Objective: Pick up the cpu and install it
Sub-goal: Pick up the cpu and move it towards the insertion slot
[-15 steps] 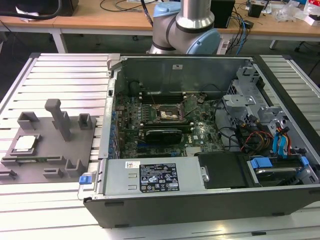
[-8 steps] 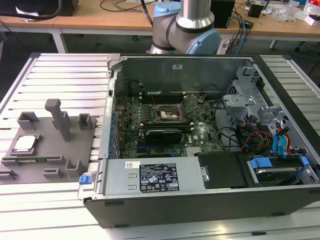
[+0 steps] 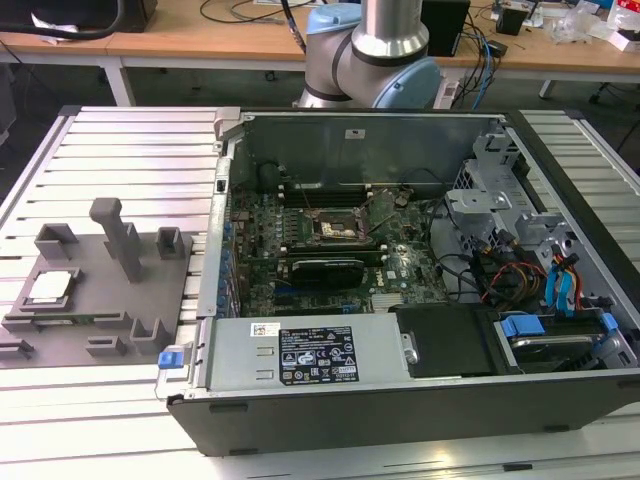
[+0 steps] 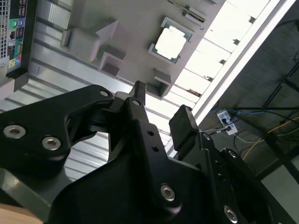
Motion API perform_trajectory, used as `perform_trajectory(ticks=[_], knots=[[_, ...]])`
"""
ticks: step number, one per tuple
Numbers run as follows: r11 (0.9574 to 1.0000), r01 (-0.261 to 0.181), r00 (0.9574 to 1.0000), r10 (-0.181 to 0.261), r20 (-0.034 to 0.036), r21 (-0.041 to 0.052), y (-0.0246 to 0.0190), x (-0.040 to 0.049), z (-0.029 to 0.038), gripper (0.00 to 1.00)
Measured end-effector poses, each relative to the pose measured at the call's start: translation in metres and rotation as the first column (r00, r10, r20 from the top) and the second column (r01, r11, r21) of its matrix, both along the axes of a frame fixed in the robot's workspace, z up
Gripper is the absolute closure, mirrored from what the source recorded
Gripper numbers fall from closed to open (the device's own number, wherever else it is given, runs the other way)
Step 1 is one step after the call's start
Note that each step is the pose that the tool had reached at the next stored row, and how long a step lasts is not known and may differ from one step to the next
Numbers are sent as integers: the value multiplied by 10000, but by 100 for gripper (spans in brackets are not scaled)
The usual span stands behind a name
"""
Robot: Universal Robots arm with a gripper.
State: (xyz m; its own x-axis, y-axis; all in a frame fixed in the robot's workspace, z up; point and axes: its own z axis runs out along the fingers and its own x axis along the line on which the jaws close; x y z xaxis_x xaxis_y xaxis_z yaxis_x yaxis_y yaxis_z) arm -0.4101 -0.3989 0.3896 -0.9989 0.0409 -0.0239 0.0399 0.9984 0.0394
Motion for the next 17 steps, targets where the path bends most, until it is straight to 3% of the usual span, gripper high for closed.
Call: perform_trajectory(ticks=[2, 3, 9, 17], knots=[[9998, -177, 9998, 177, -1, -9, 1, -1, -36, 52], [9998, -178, 9998, 178, -1, -7, 0, -1, -117, 52], [9998, -178, 9998, 178, -1, -8, -3, -1, -316, 52], [9998, -178, 9998, 178, -1, -8, -3, -1, -429, 52]])
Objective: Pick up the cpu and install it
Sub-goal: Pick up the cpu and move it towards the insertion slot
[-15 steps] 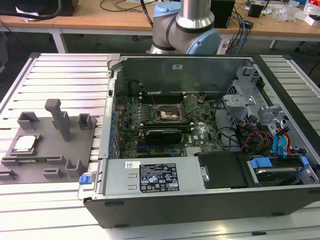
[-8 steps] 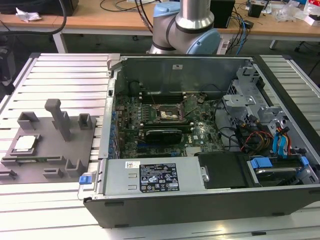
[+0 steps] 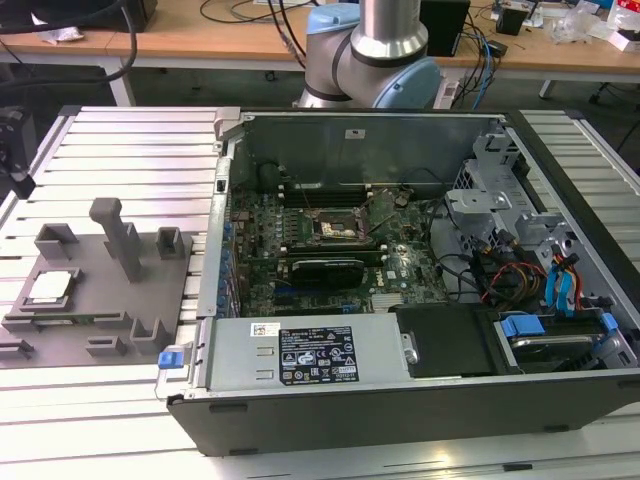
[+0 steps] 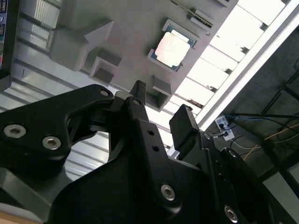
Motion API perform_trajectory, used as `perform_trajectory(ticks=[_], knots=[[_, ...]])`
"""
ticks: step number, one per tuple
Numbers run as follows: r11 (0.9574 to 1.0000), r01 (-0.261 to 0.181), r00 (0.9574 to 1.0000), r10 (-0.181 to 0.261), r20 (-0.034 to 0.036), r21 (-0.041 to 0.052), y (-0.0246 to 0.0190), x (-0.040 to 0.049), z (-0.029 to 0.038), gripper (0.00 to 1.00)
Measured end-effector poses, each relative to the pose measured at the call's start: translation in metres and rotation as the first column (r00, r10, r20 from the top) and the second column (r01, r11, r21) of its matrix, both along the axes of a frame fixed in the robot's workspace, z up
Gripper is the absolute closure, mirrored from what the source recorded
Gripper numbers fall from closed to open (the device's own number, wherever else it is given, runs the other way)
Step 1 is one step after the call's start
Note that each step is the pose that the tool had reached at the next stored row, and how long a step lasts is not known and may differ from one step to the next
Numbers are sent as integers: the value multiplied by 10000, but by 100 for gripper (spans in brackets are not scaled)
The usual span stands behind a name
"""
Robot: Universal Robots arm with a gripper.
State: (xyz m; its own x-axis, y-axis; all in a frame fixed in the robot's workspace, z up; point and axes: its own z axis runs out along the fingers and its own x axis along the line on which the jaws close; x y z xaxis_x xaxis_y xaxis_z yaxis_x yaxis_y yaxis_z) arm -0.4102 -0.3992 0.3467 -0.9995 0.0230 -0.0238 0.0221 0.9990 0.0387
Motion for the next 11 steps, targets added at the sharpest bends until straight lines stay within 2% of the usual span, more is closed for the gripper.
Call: perform_trajectory(ticks=[11], knots=[[10000, 0, 10000, 0, 0, 0, 0, 0, -122, 52]])
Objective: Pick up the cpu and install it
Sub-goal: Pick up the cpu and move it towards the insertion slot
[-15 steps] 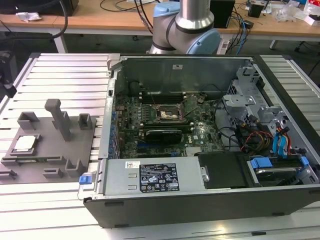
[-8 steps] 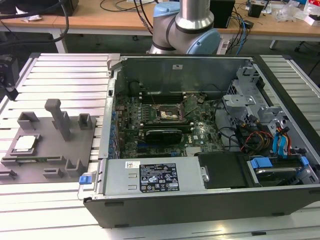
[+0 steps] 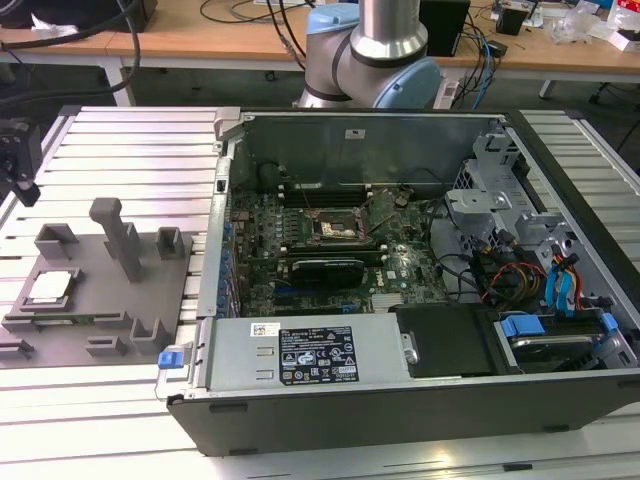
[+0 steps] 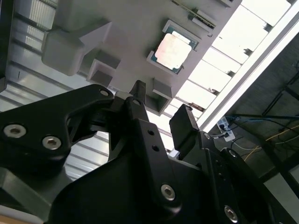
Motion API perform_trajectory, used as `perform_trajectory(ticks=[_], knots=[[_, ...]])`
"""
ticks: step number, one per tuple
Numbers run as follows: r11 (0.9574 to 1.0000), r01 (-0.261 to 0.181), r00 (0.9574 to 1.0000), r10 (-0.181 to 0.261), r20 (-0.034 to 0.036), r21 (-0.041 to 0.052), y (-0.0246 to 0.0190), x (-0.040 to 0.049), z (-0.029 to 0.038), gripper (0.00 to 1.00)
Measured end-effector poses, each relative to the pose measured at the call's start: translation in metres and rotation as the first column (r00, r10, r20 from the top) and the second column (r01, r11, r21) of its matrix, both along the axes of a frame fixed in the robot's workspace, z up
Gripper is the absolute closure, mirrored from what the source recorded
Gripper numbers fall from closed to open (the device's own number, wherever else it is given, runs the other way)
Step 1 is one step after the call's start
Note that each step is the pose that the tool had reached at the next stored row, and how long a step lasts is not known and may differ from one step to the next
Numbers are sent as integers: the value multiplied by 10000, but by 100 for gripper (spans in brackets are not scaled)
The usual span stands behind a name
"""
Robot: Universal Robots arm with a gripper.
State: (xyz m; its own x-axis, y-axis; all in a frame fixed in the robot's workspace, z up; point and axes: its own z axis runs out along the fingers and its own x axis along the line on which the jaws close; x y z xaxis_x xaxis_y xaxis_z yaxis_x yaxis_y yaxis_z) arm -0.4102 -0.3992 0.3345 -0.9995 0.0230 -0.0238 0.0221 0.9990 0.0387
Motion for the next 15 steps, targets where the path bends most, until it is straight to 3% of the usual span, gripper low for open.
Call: perform_trajectory(ticks=[15], knots=[[10000, 0, 10000, 0, 0, 0, -1, 0, -171, 52]])
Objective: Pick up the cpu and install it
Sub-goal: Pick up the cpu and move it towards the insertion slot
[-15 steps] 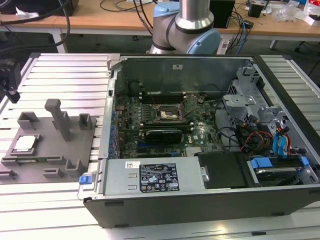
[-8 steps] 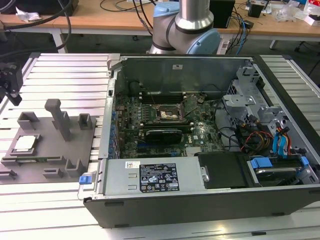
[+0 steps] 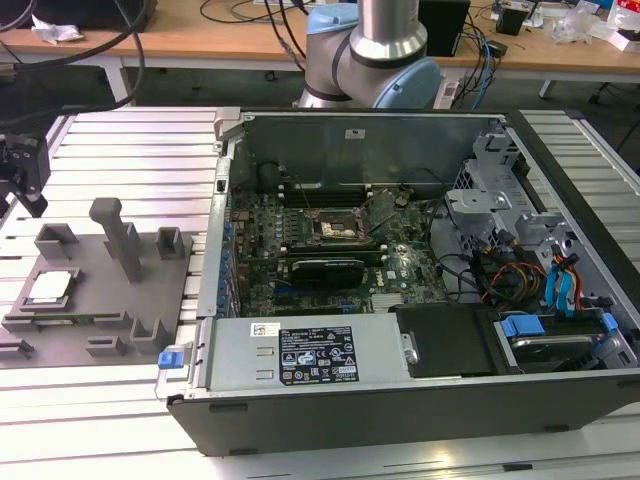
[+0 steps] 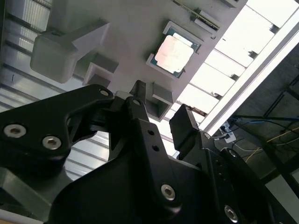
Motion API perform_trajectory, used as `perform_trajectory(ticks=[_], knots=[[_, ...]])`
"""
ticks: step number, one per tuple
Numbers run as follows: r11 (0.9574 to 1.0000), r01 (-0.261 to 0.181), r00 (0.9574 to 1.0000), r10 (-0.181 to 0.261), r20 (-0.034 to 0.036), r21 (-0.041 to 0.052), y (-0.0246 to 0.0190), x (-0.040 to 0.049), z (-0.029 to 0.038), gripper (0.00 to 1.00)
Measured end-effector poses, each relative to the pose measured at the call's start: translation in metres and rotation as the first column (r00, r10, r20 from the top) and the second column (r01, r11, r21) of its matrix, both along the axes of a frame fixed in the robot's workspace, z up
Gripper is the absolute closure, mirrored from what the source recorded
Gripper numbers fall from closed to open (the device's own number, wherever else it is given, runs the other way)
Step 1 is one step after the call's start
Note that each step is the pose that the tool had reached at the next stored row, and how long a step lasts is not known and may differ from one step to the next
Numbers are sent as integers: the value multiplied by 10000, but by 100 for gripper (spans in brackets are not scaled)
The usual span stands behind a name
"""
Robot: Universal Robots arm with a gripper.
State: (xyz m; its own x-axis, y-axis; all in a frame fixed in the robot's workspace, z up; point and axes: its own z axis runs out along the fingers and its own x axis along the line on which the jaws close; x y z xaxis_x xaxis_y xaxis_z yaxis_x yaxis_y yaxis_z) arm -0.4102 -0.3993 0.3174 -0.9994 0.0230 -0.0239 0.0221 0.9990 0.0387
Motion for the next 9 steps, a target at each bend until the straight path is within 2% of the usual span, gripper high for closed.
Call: perform_trajectory(ticks=[9], knots=[[10000, -1, 10000, 1, 0, 0, 0, 0, -108, 52]])
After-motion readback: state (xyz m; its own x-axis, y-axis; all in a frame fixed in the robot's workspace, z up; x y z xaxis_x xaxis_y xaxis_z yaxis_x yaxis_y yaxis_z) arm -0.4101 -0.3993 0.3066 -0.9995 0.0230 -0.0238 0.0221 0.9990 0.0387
